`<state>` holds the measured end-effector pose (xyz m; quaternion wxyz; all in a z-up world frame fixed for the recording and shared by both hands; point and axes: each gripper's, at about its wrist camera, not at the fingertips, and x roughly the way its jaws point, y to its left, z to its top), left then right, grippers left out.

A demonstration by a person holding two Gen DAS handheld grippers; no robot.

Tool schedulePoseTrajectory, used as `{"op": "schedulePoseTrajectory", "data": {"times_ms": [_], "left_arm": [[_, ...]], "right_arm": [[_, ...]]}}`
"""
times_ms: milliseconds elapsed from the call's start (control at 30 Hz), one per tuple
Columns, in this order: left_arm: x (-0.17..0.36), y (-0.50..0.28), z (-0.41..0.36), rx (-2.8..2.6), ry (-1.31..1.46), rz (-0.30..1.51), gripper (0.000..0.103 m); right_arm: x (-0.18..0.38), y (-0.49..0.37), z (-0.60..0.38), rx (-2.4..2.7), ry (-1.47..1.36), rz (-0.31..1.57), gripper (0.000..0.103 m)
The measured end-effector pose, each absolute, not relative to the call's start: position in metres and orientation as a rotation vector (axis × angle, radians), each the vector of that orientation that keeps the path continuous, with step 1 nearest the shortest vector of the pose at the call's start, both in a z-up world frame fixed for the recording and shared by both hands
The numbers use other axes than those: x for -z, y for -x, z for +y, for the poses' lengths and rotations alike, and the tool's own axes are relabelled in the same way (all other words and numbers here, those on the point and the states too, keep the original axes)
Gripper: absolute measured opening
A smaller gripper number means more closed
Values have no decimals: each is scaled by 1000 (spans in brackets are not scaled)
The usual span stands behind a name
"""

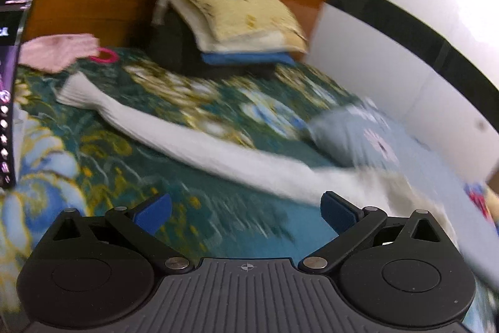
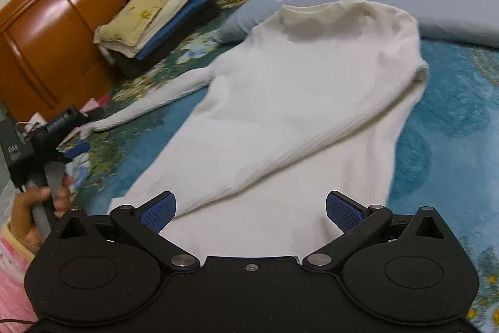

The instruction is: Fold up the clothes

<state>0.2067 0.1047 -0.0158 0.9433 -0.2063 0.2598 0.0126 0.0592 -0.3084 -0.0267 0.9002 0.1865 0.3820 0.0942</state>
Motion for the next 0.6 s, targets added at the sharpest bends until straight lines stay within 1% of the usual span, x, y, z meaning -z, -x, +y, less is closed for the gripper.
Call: {"op": "schedulePoseTrajectory", "data": {"times_ms": [133, 333, 467, 600], "left_arm": [[18, -228, 117, -182, 444, 488, 103], [27, -267, 134, -345, 462, 512, 103], [34, -294, 145, -451, 429, 530, 103], [37, -308, 155, -554, 412, 524, 103]], "right_arm": [[26, -59, -310, -190, -391, 765, 102], [24, -67, -298, -223, -324, 775, 102], [24, -67, -296, -244, -338, 755, 102], [22, -71, -291, -197, -247, 754, 102]]}}
